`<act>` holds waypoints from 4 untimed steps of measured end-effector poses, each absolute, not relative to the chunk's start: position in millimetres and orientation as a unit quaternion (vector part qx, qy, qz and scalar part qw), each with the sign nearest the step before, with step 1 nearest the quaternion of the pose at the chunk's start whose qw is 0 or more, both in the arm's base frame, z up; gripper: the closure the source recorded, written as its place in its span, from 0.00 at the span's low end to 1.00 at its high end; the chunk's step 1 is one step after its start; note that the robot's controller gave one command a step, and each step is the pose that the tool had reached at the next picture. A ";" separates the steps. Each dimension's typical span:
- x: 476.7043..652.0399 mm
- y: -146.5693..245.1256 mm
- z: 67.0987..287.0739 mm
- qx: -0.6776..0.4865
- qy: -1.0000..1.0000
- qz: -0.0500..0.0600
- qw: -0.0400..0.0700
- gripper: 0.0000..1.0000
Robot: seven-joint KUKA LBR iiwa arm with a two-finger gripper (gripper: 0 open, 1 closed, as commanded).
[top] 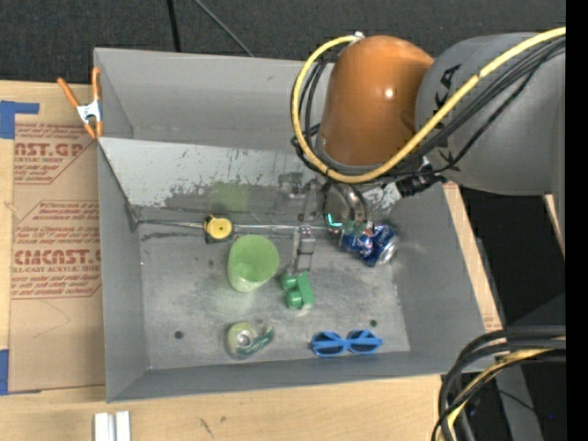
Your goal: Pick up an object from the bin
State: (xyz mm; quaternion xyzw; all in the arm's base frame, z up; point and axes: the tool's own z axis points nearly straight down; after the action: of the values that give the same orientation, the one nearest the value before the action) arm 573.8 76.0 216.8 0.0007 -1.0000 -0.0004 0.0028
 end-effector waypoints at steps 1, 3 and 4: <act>590.0 57.0 251.4 0.179 -0.984 0.000 -0.003 0.00; 483.2 98.4 71.3 0.170 -0.985 0.000 -0.008 0.00; 481.8 97.7 71.3 0.170 -0.985 0.000 -0.004 1.00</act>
Offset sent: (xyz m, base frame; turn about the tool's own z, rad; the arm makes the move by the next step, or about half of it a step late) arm 0.0150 -0.0192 0.0336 -0.3583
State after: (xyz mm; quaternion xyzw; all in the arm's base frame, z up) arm 481.8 97.7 71.3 0.1697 -0.9855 -0.0003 -0.0035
